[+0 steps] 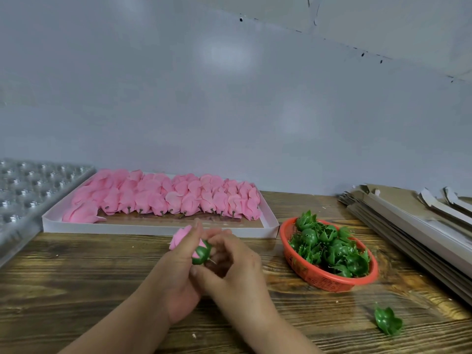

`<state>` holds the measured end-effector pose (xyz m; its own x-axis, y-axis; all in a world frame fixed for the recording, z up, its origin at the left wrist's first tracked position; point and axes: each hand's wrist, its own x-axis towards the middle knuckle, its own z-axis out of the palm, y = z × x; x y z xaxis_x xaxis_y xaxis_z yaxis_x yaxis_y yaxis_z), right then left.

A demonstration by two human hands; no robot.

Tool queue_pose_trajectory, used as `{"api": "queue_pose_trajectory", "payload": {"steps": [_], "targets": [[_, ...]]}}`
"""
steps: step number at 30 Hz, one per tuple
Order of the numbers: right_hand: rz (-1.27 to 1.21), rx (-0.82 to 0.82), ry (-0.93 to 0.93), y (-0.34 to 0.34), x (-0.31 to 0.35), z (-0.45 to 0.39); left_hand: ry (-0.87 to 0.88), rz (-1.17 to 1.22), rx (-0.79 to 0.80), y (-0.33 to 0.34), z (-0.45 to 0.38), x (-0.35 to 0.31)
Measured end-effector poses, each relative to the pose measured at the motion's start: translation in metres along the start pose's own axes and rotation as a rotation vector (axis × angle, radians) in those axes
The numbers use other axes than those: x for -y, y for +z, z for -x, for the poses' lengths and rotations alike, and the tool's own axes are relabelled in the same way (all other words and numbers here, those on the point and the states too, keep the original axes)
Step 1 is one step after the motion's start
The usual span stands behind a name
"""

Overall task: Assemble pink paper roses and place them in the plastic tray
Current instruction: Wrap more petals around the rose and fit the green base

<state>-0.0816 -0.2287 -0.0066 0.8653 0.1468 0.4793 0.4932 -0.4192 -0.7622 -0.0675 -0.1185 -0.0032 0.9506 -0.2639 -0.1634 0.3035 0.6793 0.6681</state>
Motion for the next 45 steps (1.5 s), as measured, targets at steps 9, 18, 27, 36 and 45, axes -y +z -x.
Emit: {"api": "queue_pose_trajectory", "payload": {"steps": [9,18,27,36,45], "targets": [[-0.089,0.043,0.073,-0.004,0.004,-0.003,0.007,-0.125,0.055,-0.002,-0.002,0.004],[-0.763,0.26,0.424,-0.01,0.007,-0.006,0.042,-0.233,0.173,-0.008,-0.001,0.0],[-0.189,0.018,0.158,-0.002,0.001,-0.003,0.003,-0.069,0.013,0.0,-0.005,0.003],[0.07,-0.008,0.016,0.0,-0.002,-0.002,0.07,-0.103,-0.116,0.004,-0.003,0.007],[-0.027,0.027,0.085,0.001,-0.004,-0.002,0.115,-0.107,-0.1,0.0,-0.005,0.011]]}}
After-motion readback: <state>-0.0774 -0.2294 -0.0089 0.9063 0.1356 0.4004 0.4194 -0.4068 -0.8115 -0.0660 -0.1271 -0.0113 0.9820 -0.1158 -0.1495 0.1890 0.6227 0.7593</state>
